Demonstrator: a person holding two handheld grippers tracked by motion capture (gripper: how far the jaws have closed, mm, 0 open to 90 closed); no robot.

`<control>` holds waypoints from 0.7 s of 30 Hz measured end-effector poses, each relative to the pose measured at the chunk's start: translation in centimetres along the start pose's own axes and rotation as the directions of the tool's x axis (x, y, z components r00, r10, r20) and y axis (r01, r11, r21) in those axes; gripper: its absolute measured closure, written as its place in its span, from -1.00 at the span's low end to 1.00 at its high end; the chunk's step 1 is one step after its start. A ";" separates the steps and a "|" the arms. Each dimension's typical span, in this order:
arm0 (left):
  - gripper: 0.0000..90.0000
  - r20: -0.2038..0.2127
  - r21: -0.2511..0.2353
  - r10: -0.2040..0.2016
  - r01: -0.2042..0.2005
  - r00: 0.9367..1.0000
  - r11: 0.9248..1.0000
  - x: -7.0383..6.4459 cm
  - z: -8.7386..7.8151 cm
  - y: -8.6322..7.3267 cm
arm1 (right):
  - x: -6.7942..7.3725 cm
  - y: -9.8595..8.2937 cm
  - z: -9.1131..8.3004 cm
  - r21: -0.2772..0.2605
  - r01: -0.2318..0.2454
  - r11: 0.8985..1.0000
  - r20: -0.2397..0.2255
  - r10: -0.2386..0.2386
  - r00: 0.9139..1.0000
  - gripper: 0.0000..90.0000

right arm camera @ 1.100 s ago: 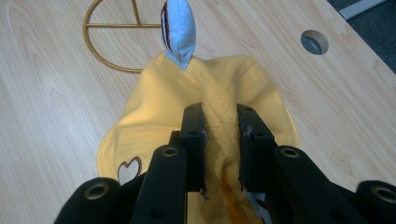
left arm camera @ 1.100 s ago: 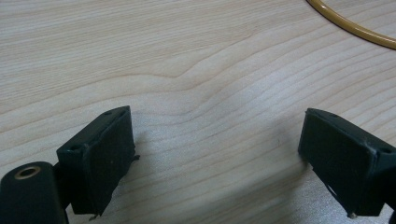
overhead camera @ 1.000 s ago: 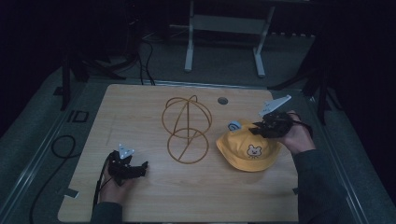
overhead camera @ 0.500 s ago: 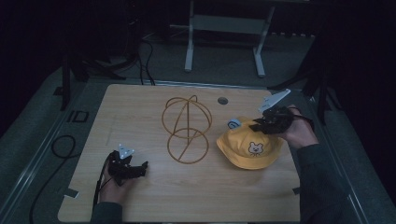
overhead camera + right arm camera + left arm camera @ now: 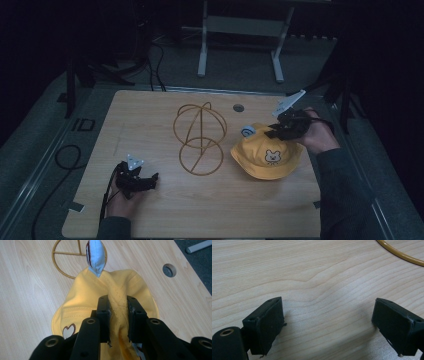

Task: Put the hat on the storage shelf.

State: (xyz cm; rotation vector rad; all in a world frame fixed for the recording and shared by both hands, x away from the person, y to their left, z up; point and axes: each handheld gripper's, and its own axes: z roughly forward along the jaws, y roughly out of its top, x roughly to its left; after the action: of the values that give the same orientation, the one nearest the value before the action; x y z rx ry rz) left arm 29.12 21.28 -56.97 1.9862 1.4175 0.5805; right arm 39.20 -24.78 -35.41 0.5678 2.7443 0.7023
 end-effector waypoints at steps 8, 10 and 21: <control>-0.77 0.000 0.000 0.000 0.000 1.000 1.000 0.0 0.0 0.0 | -0.2 0.8 -0.6 0.015 0.014 1.000 0.002 -0.014 1.000 0.67; -0.77 0.000 0.000 0.000 0.000 1.000 1.000 0.0 0.0 0.0 | -0.3 1.0 -0.8 0.019 0.017 1.000 0.001 -0.017 1.000 0.67; -0.77 0.001 0.002 0.000 0.000 1.000 1.000 0.0 0.0 0.0 | -0.6 1.8 -1.3 0.011 0.023 1.000 -0.006 -0.023 1.000 0.67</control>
State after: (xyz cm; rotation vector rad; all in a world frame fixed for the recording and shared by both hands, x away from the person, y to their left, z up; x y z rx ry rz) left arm 29.12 21.29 -56.96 1.9877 1.4181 0.5786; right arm 39.85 -24.09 -33.29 0.5367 2.7577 0.6848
